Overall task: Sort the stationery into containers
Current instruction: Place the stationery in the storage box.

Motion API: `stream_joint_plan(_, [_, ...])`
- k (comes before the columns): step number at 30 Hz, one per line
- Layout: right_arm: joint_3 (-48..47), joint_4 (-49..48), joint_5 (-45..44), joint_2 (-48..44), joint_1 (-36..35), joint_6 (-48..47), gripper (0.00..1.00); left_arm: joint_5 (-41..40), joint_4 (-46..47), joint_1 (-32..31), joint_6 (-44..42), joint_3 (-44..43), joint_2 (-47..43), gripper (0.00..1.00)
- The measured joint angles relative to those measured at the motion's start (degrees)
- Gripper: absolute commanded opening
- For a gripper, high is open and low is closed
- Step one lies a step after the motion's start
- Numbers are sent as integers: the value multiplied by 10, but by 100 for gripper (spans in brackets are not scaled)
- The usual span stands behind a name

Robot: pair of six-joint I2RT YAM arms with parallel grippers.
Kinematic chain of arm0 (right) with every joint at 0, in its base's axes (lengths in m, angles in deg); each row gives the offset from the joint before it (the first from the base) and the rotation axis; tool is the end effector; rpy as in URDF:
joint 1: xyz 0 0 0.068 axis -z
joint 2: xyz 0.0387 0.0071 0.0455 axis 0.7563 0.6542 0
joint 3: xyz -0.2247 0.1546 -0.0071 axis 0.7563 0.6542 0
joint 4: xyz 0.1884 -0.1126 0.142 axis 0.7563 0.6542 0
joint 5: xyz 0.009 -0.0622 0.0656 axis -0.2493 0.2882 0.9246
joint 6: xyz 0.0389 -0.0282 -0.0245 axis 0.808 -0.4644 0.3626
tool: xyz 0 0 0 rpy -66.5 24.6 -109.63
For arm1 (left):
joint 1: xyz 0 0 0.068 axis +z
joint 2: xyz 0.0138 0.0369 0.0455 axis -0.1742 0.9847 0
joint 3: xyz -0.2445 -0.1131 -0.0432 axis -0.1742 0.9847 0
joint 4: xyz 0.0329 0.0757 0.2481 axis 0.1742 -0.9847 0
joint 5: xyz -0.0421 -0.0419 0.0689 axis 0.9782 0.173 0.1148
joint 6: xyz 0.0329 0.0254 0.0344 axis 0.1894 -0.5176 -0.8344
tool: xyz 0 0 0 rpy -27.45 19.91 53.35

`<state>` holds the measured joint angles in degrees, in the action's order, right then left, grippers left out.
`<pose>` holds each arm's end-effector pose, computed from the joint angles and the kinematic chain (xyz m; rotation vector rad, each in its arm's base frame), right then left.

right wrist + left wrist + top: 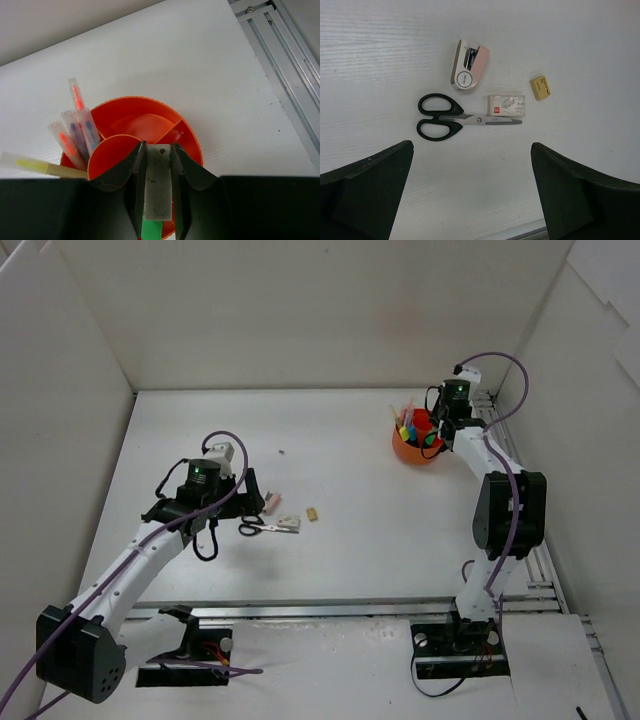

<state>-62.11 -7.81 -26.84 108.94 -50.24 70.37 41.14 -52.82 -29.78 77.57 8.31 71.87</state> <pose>0.4497 0.0032 0.2794 0.3175 1.8302 0.0392 0.2224 -0.0853 0.2801 -0.0686 2.2672 -0.6080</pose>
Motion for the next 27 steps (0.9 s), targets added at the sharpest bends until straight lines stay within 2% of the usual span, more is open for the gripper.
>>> stream_joint_plan(8, [21,-44,-31,3,0,24,10,-4,0,-3,-1,-9,13,100])
stream_joint_plan(14, [38,-83,-19,3,0,34,10,-4,0,-7,-2,-11,17,100])
stream_joint_plan(27, [42,-104,-7,2,30,52,10,-9,-1,-9,-3,-13,17,100])
